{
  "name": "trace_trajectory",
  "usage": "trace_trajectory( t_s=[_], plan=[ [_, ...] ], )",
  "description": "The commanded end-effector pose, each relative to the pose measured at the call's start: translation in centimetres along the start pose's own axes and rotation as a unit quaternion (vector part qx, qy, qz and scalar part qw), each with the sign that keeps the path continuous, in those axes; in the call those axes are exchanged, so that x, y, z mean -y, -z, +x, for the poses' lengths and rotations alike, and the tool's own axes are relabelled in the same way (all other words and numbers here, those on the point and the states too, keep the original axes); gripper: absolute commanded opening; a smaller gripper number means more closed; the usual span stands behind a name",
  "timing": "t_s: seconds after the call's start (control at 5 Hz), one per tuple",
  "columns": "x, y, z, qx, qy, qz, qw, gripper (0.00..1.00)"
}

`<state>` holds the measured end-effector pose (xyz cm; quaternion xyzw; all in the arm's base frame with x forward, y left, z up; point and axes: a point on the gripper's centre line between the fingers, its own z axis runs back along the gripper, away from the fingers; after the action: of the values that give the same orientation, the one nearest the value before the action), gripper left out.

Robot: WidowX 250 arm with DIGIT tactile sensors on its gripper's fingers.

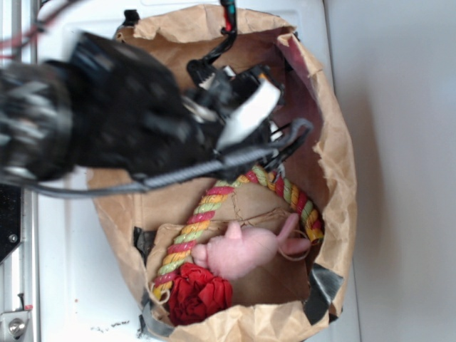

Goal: Grab the rock.

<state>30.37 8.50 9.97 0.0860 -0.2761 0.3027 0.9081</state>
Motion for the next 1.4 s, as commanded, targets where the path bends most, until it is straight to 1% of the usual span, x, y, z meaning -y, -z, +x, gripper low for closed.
trace_trajectory(
  t_s=[0.0, 0.2, 0.4, 0.6, 0.8, 1.2],
  plan=[
    [-1.5, -7.1, 4.7, -0.064, 0.007, -0.043, 0.997, 0.0],
    [-0.9, -8.3, 5.1, -0.118, 0.009, -0.028, 0.993, 0.0],
    [-0.4, -9.2, 5.0, -0.142, 0.028, -0.023, 0.989, 0.0],
    [-0.5, -9.0, 4.8, -0.13, 0.028, -0.029, 0.991, 0.0],
    [-0.6, -7.8, 4.4, -0.104, 0.022, -0.028, 0.994, 1.0],
    [-0.4, -5.7, 2.9, -0.055, -0.006, -0.052, 0.997, 1.0]
  ],
)
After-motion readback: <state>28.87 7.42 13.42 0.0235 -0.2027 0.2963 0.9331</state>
